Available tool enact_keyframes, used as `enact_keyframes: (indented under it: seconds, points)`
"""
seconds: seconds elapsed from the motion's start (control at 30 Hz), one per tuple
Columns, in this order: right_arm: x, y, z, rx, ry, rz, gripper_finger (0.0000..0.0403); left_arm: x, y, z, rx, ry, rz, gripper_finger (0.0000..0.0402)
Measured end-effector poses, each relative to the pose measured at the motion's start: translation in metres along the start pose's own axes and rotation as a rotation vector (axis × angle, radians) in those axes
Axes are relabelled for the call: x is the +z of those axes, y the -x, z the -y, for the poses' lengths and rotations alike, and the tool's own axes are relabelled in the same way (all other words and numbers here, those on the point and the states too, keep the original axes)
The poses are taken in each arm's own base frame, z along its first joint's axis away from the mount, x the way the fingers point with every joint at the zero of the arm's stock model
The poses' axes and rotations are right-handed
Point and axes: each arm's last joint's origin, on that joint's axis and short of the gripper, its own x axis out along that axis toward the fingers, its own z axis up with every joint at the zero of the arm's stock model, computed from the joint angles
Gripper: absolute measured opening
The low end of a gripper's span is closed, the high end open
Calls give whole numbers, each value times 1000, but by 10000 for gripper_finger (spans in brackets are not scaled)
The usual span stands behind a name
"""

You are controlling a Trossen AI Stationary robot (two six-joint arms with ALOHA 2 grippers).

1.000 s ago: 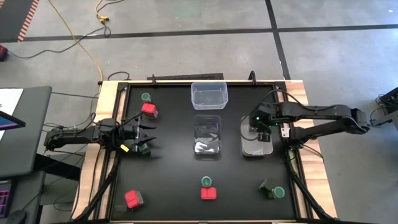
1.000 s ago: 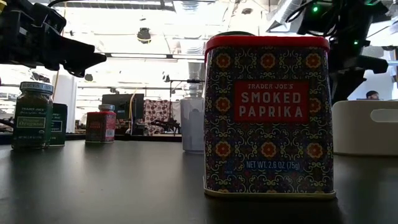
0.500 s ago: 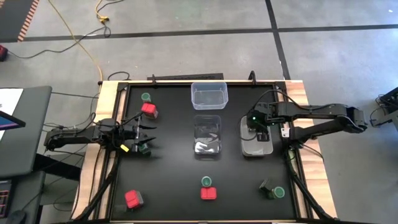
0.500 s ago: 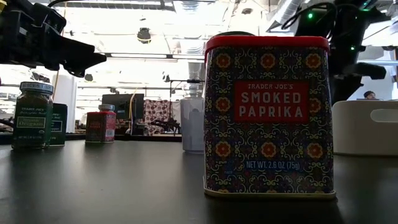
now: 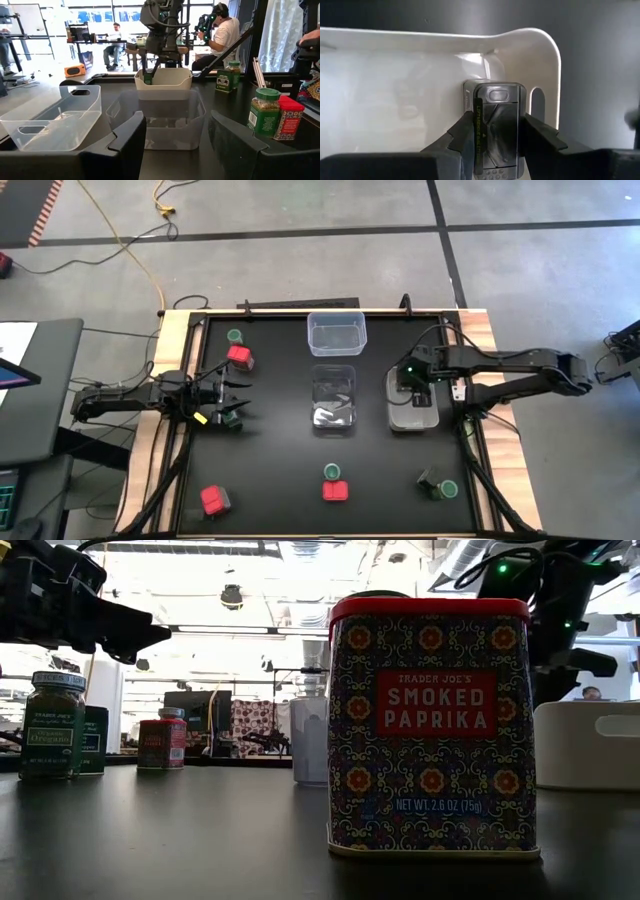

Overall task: Sort spices by type
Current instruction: Put the black seasoning can into the gray bin

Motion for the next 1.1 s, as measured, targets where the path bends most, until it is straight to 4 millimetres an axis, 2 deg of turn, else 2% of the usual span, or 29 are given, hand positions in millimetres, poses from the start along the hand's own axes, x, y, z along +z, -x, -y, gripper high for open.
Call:
enact_keyframes:
  seconds: [0.23, 0.6, 1.1]
  points:
    - [-1, -1, 3, -3, -20, -11, 158, 0, 0, 0, 1, 0, 0, 203]
    - [-2, -1, 2, -1, -16, -14, 205, 0, 0, 0, 1, 0, 0, 203]
    - [-2, -1, 2, -1, -15, -15, 205, 0, 0, 0, 2, 0, 0, 203]
